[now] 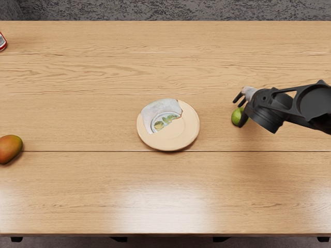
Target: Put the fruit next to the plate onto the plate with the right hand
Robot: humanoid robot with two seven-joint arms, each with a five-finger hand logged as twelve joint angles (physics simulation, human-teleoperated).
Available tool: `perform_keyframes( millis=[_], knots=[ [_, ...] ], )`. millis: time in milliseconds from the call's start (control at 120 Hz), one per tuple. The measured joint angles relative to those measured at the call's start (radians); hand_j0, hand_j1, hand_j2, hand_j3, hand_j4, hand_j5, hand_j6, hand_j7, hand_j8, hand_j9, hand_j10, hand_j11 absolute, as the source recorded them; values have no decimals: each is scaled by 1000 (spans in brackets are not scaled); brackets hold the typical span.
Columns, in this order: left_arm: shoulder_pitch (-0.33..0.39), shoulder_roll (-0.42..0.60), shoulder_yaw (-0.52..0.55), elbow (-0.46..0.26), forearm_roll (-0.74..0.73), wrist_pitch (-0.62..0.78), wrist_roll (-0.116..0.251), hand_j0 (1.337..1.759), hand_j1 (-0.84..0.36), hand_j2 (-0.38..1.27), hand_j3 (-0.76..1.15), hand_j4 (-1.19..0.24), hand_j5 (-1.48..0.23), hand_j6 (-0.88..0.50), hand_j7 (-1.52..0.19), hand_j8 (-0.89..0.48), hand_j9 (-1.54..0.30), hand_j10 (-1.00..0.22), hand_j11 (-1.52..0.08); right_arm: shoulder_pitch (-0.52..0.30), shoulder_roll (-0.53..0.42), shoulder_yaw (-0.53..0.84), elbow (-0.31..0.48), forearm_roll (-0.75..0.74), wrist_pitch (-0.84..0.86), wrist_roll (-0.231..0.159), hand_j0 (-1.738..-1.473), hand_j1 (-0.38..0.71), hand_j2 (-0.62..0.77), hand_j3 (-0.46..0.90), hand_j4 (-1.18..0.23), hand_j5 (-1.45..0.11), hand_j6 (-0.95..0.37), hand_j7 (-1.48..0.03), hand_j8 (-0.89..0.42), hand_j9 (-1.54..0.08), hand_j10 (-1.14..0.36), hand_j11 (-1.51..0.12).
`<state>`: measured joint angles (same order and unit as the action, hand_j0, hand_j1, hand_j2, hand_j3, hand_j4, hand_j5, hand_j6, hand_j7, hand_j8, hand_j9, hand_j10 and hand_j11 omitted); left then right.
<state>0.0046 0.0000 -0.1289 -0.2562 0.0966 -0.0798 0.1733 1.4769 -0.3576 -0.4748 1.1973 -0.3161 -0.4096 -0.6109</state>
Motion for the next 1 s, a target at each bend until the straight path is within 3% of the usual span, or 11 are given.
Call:
perform_keyframes(
  millis=[483, 533, 558, 642, 825, 933, 1000],
  knots=[
    [0, 0, 0, 0, 0, 0, 0, 1658, 339, 2, 0, -8, -11, -8, -11, -8, -11, -8, -11, -7, 0, -4, -1, 0, 3, 0, -1658, 111, -75, 0, -384, -499, -385, -499, -385, -499, -384, -499],
    [0, 0, 0, 0, 0, 0, 0, 1658, 339, 2, 0, -8, -11, -8, -11, -8, -11, -8, -11, -8, -1, -3, -1, 0, 3, 0, -1658, 174, -80, 0, -439, -570, -439, -570, -439, -570, -439, -570],
    [0, 0, 0, 0, 0, 0, 0, 1658, 339, 2, 0, -8, -11, -8, -11, -8, -11, -8, -11, -8, -2, -2, -1, 0, 3, 0, -1658, 216, -59, 0, -485, -634, -474, -631, -485, -633, -485, -633],
    [0, 0, 0, 0, 0, 0, 0, 1658, 339, 2, 0, -8, -11, -8, -11, -8, -11, -8, -11, -9, -7, 4, -1, 1, 2, -1, -1655, 284, 111, 0, -607, -811, -418, -800, -417, -809, -608, -809],
    [0, 0, 0, 0, 0, 0, 0, 1658, 339, 1, 0, -8, -11, -8, -11, -8, -11, -8, -11, -14, -36, 51, -8, 3, 0, -1, -1655, 290, 446, 1, -746, -1018, -477, -990, -456, -1013, -748, -1013],
    [0, 0, 0, 0, 0, 0, 0, 1658, 339, 1, 0, -8, -11, -8, -11, -8, -11, -8, -11, -37, -83, 155, -10, 4, 11, 0, -1656, 308, 543, 1, -769, -1070, -469, -1029, -445, -1068, -770, -1069],
    [0, 0, 0, 0, 0, 0, 0, 1658, 339, 1, 0, -8, -11, -8, -11, -8, -11, -8, -11, -95, -129, 302, -11, 6, 75, -1, -1657, 331, 587, 1, -790, -1100, -449, -1057, -435, -1098, -791, -1099]
  ],
)
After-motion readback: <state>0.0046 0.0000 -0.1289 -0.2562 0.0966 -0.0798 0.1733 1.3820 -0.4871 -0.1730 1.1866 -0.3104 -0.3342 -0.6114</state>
